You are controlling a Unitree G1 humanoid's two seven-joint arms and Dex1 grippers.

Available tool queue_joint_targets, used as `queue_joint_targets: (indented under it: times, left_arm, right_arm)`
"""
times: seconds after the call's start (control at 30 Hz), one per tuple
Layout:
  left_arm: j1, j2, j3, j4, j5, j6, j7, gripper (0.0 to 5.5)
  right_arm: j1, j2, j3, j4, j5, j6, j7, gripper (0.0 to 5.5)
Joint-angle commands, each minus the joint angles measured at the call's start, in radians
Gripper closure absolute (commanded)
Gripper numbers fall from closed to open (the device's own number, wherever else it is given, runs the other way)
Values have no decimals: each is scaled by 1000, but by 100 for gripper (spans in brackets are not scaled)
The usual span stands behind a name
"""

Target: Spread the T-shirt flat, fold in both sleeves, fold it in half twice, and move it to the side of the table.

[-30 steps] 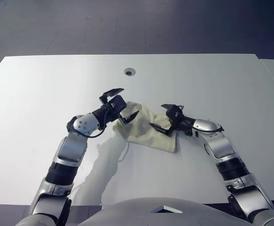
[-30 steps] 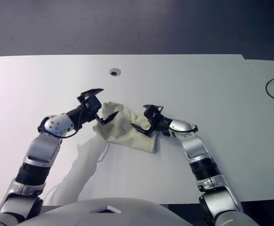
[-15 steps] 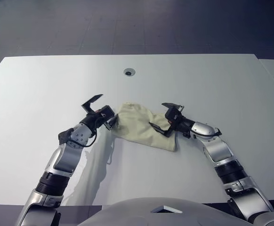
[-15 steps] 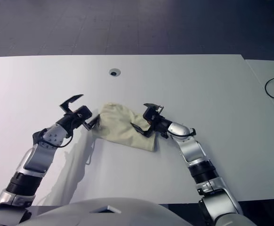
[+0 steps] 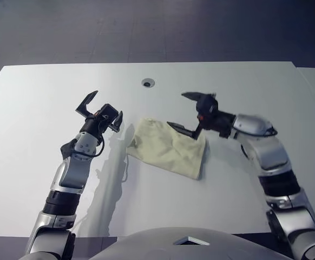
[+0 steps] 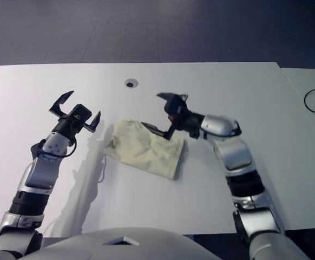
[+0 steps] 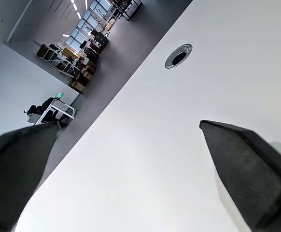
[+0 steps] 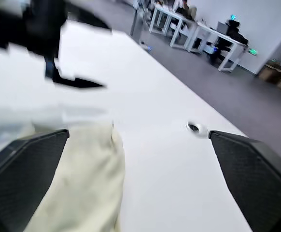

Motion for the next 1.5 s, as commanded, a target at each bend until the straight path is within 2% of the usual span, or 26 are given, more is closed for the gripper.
queue_joint_targets:
  times: [0.03,0.23,0.47,0.6,0.77,0.97,1.13,1.23,1.37,1.43,1.5]
  left_arm:
    - [-50,-11,-4,45,-13,-8,-10,10]
    - [-77,-7,-5,87,-24,-28,-18,10]
    - [-104,-5,-7,121,-29,-50,-31,10]
    - [-117,-6,-12,126,-31,-51,-34,10]
    - [-120,-6,-15,122,-32,-48,-41,10]
    - [-88,-16,-1,96,-38,-29,-27,10]
    - [-56,-208,138,-27,-278,215,-4,10]
    - [-61,-289,204,-90,-356,343,48,10]
    - [-75,-321,230,-157,-378,426,96,10]
    - [-101,-318,243,-189,-389,445,110,10]
    - [-117,-309,265,-239,-393,467,130,10]
  right_arm:
    - [39,47,19,107,94,60,97,12]
    - [79,48,81,208,37,-60,185,12]
    - [177,50,148,310,-72,-199,183,12]
    - [213,62,135,442,-143,-276,87,12]
    - [221,47,66,708,-220,-361,-136,12]
    - [303,12,-69,829,-189,-266,-378,12]
    - [368,100,-170,700,-131,-97,-589,12]
    - [379,157,-187,592,-136,-33,-708,12]
    - [324,171,-199,473,-170,-65,-802,12]
    - [295,159,-236,267,-164,-95,-825,12]
    - [245,139,-260,34,-162,-37,-837,12]
